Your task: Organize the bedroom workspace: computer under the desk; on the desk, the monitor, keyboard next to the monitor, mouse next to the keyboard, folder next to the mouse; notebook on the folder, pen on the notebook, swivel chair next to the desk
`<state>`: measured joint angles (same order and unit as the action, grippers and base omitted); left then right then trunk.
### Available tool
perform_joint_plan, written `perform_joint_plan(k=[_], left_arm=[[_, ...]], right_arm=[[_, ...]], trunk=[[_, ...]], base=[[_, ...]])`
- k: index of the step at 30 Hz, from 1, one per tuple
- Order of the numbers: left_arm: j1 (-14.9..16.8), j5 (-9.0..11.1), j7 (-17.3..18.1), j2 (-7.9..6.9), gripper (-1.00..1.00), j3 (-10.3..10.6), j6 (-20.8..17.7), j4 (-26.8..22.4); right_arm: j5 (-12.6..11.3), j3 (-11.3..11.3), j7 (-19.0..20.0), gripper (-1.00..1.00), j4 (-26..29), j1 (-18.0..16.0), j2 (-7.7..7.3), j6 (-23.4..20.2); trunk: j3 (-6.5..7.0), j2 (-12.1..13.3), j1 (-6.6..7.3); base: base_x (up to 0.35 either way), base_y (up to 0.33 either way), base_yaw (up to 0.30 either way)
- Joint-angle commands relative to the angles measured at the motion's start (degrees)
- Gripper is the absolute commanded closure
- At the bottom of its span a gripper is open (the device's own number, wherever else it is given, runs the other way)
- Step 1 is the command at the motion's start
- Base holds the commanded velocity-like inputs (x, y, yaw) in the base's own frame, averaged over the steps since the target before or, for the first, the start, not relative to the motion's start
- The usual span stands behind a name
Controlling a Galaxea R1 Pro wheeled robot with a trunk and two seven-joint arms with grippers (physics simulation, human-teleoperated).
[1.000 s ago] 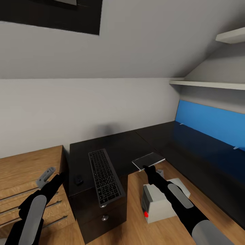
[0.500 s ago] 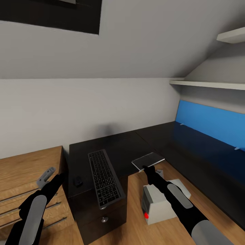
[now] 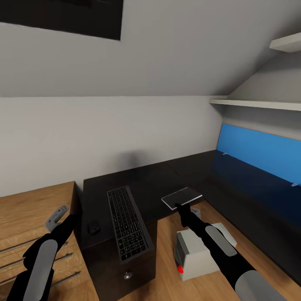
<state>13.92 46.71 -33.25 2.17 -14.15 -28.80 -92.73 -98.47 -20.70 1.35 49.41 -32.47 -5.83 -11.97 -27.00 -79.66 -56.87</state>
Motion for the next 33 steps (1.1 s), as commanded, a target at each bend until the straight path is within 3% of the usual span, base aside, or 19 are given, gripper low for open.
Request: perform_joint_plan(k=[1,26,33], left_arm=[[0.05,0.51,-0.39,0.06,-1.0,-0.09,-0.2,-0.09],[0.05,0.23,-0.49,0.09,-1.0,1.7,-0.09,-0.08],[0.05,0.17,-0.55,0.05,-1.0,1.73,0.11,-0.09]], right_arm=[[-0.43,-0.19,0.15,1.0,-0.01,-0.05,-0.06,0.02],[-0.67,-0.05,0.15,1.0,-0.06,0.01,-0.14,0.02],[-0.67,-0.04,0.07,1.0,-0.1,0.03,-0.06,-0.05]], trunk=[[-0.06,-0.03,0.0],[-0.06,-0.03,0.0],[-1.32,-2.84,-1.54]], base=[[0.032,0.0,0.0],[0.021,0.0,0.0],[0.001,0.0,0.0]])
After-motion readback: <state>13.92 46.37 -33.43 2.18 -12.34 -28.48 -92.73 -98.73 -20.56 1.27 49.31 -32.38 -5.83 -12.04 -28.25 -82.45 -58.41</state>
